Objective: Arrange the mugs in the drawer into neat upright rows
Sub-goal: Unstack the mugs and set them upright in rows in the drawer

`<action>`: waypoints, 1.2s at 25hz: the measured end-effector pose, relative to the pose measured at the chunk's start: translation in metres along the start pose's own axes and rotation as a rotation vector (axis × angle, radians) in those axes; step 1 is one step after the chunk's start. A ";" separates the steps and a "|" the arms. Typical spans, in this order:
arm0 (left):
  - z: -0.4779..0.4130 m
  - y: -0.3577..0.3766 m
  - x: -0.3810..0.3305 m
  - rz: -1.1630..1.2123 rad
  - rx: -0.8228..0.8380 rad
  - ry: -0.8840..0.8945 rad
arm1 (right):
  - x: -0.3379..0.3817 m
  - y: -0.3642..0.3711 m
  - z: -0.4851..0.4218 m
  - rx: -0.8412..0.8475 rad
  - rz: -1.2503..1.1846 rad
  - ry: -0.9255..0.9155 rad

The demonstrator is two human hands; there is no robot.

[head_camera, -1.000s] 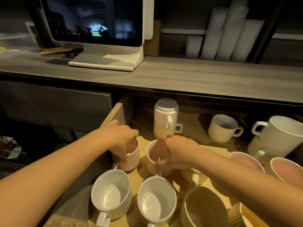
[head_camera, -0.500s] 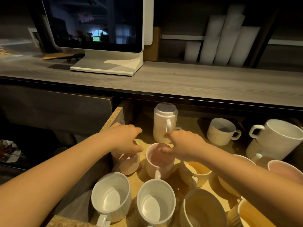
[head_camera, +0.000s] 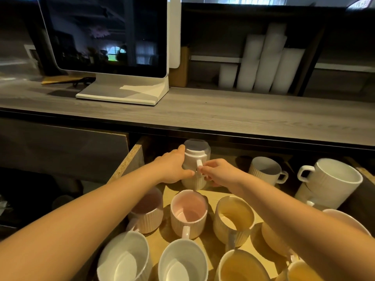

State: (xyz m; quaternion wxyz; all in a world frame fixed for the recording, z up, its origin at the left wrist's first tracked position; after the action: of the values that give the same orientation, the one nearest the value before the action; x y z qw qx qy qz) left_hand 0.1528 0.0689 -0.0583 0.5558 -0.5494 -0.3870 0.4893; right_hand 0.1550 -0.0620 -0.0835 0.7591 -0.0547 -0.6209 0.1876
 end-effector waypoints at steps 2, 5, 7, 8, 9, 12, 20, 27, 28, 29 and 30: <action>0.001 0.004 0.000 0.019 -0.010 0.003 | -0.003 0.002 -0.004 0.009 -0.026 0.026; 0.005 0.004 0.001 -0.012 -0.041 0.018 | -0.006 -0.003 -0.008 -0.065 -0.050 -0.007; 0.006 0.002 0.001 -0.035 -0.073 0.026 | -0.006 -0.009 -0.008 -0.106 -0.068 -0.046; 0.007 0.001 0.001 -0.039 -0.083 0.027 | -0.006 -0.013 -0.006 -0.119 -0.073 -0.065; 0.008 0.000 0.001 -0.039 -0.089 0.028 | -0.006 -0.017 -0.003 -0.126 -0.071 -0.083; 0.014 -0.005 -0.001 -0.038 -0.107 0.045 | -0.002 -0.023 0.012 -0.097 -0.052 -0.119; 0.045 -0.027 -0.023 -0.085 -0.144 0.208 | 0.012 -0.045 0.065 0.053 -0.049 -0.133; 0.061 -0.027 -0.066 -0.224 -0.255 0.392 | 0.010 -0.077 0.094 0.025 -0.081 -0.088; 0.060 -0.026 -0.070 -0.228 -0.274 0.402 | 0.007 -0.080 0.096 0.028 -0.076 -0.072; 0.059 -0.026 -0.073 -0.223 -0.289 0.411 | 0.003 -0.083 0.097 0.038 -0.076 -0.054; 0.059 -0.026 -0.075 -0.212 -0.296 0.417 | 0.001 -0.085 0.099 0.043 -0.081 -0.034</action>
State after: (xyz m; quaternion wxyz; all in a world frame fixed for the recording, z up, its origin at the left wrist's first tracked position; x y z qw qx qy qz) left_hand 0.0819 0.0116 -0.0192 0.5853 -0.6699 -0.3869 0.2429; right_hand 0.0785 -0.1553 -0.0339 0.7563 -0.0099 -0.6314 0.1711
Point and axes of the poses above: each hand's wrist, its own z-axis away from the middle knuckle, its own y-axis out of the palm, x = y × z, the point moved 5 cm from there along -z, towards the middle knuckle, and after that the axes turned 15 degrees about -z, right-handed, at the moved point
